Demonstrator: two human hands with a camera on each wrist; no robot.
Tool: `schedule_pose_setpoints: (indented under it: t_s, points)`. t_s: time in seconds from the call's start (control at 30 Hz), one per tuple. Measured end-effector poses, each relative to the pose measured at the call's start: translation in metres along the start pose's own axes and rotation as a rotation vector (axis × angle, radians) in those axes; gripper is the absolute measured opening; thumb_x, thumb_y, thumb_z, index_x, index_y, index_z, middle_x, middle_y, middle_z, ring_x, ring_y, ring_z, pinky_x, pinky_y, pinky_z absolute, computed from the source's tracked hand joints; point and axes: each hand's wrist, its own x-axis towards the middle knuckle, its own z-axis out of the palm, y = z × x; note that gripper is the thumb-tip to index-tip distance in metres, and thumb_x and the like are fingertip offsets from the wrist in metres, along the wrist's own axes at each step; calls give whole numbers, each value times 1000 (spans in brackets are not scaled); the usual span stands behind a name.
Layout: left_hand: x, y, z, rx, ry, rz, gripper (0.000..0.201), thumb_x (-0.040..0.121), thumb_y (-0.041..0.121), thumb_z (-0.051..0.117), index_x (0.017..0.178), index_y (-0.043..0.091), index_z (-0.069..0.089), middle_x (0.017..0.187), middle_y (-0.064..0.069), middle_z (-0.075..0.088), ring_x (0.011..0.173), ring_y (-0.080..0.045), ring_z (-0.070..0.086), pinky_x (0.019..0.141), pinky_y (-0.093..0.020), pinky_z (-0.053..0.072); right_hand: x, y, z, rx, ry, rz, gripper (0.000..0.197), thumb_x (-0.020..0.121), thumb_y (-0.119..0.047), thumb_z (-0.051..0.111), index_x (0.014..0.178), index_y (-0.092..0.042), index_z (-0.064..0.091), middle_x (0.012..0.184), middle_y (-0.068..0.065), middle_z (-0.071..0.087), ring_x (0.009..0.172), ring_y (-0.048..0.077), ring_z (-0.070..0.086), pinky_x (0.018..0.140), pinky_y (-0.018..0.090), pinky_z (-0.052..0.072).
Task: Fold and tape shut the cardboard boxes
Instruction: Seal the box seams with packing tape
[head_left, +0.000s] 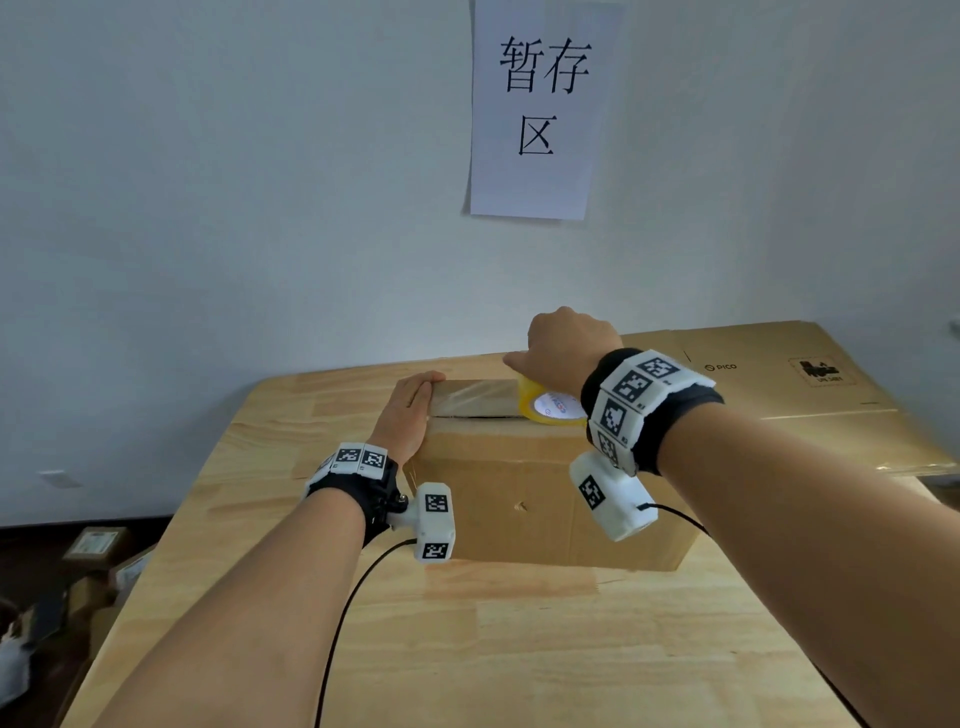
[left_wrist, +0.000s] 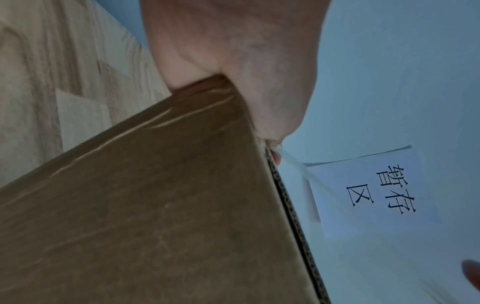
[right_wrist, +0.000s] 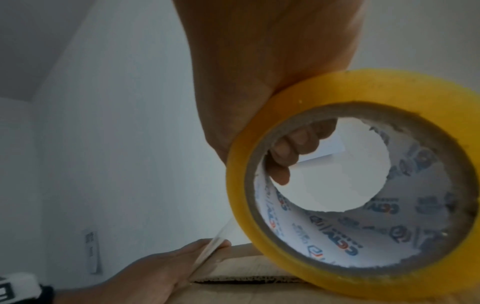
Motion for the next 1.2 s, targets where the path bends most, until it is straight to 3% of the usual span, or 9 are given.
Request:
schedule_pose_setpoints:
  t_s: [0.07,0.3,0.33,0.4,0.47,0.6,0.77,0.9,1.2]
  points:
    - [0,1,0,0,2,-10,32,104,25,27,117,28,56,131,3,47,115,-9,44,99,-21,30,1,-2,3,-36,0,-1,40,92,-37,45,61,-13,42,64,0,47,54,16,43,55,25,37]
    - [-9,9,0,32,-43,-65,34,102,42,32,124,29,54,134,3,45,119,-11,43,104,-27,32,0,1,8,-37,-6,20,37,91,-37,45,62,-14,44,64,0,48,53,15,44,53,24,34]
    - [-12,13,0,27,-45,-64,34,101,43,33,123,29,54,129,6,48,114,-7,46,100,-22,34,-1,1,8,-37,-3,20,38,91,-38,45,62,-14,44,64,-1,48,54,15,44,53,24,34]
    - [-18,22,-1,7,-53,-59,20,102,40,36,106,34,55,103,19,53,90,7,49,79,-7,35,-1,2,8,-34,5,23,38,91,-39,45,62,-14,43,64,-1,48,54,14,44,53,24,34]
    - [-22,29,-1,-22,-56,-57,17,102,37,36,97,35,52,90,25,48,79,12,43,68,-6,33,-3,3,8,-34,4,18,40,91,-42,45,62,-15,43,64,-1,48,54,14,44,52,24,33]
    - [-22,29,-1,-32,-24,-68,32,101,42,34,120,26,55,97,22,49,87,3,48,81,-22,36,-5,4,6,-30,-10,-13,51,92,-54,41,60,-14,43,62,-1,47,54,14,44,49,23,31]
    - [-17,22,-1,-7,-23,-98,41,99,49,34,128,28,55,121,8,49,109,-12,48,100,-33,40,-1,18,-1,159,-69,-3,56,89,-57,46,54,-14,34,53,-1,37,49,16,37,48,24,27]
    - [-16,26,-2,27,-27,-78,40,101,44,33,130,24,53,115,10,47,108,-11,45,99,-30,37,-4,28,3,316,-39,17,61,86,-62,49,51,-16,29,48,-1,30,47,18,32,48,25,25]
    - [-16,23,-2,32,-21,-73,35,101,43,34,123,26,56,115,8,51,104,-12,48,92,-30,38,-13,19,3,187,-24,25,55,88,-55,47,54,-14,35,55,0,37,49,18,38,48,24,29]
